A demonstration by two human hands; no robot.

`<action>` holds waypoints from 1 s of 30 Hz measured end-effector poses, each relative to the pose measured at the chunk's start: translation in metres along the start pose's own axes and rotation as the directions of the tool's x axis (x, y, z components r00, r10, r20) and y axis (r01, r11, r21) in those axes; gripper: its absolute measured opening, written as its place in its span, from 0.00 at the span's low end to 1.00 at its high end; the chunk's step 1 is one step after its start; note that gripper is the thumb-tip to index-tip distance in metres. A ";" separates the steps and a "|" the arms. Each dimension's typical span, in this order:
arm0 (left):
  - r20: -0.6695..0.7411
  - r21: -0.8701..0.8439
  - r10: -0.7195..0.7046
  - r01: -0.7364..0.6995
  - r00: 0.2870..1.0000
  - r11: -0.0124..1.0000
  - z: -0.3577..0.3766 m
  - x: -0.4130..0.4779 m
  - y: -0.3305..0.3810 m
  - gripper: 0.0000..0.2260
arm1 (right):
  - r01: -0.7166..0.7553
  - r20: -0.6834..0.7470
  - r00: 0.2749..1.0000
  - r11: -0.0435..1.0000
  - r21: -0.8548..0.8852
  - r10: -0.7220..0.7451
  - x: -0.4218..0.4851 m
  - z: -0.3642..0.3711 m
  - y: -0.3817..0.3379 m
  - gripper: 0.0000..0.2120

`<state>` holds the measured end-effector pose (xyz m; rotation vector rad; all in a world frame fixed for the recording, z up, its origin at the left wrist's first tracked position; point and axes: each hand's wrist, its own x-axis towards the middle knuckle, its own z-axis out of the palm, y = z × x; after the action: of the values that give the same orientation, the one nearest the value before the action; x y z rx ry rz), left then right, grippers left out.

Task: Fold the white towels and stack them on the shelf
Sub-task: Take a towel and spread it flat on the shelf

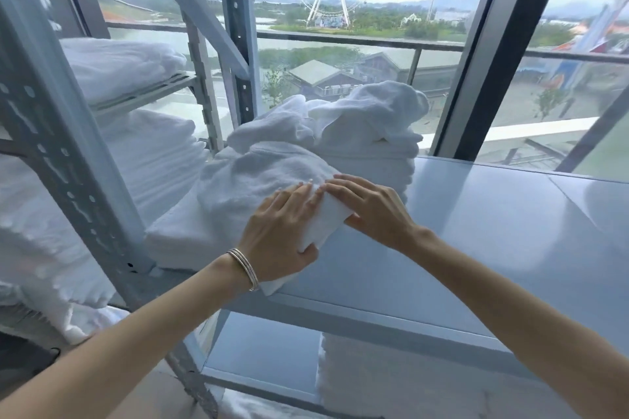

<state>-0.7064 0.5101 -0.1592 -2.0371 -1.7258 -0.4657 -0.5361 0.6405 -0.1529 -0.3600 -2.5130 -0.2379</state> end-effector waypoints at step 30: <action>0.121 -0.423 0.454 -0.368 0.883 0.828 0.151 0.104 0.411 0.36 | -0.670 -0.078 0.742 0.736 -0.099 0.665 -0.454 -0.153 0.101 0.28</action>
<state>-0.2864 0.6209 -0.2776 -2.7575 -1.3036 -0.4830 -0.0647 0.6063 -0.2796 -1.2649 -2.1594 -0.1001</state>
